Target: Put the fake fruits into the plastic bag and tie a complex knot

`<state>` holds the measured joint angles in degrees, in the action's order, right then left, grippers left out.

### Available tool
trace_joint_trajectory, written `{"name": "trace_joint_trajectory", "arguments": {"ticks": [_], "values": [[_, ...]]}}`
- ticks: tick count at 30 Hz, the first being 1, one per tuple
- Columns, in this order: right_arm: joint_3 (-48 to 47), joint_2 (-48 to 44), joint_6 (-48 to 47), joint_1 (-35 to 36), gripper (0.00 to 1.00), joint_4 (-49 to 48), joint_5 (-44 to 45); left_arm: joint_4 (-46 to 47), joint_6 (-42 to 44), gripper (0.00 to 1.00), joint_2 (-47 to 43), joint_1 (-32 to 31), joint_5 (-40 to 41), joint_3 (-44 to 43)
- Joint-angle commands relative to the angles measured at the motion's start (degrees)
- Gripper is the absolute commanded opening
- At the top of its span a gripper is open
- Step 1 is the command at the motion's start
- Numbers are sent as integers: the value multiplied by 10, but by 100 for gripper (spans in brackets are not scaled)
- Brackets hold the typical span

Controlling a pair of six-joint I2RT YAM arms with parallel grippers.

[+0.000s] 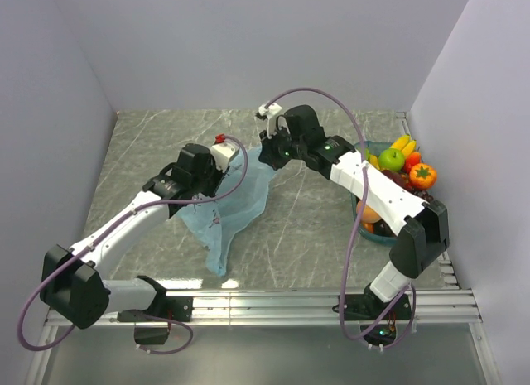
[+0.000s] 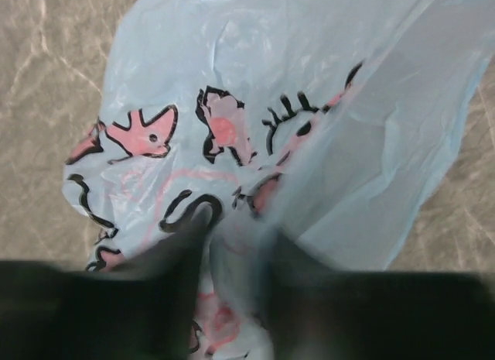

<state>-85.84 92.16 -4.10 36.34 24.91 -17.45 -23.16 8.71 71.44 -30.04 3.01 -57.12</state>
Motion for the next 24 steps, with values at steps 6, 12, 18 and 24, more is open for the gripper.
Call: {"name": "trace_joint_trajectory", "arguments": {"ticks": [6,12,18,24], "values": [[-74,54,6,-10,0,-68,31,-69,-193,1,39,-1,-36,-98],[-128,77,39,-34,54,-82,14,-129,-380,1,56,-1,-34,-150],[-94,-9,23,-88,89,-51,-20,-111,-382,1,64,3,-53,-130],[-33,-125,-9,-189,95,62,-63,-89,-339,1,69,9,-90,-134]]}}
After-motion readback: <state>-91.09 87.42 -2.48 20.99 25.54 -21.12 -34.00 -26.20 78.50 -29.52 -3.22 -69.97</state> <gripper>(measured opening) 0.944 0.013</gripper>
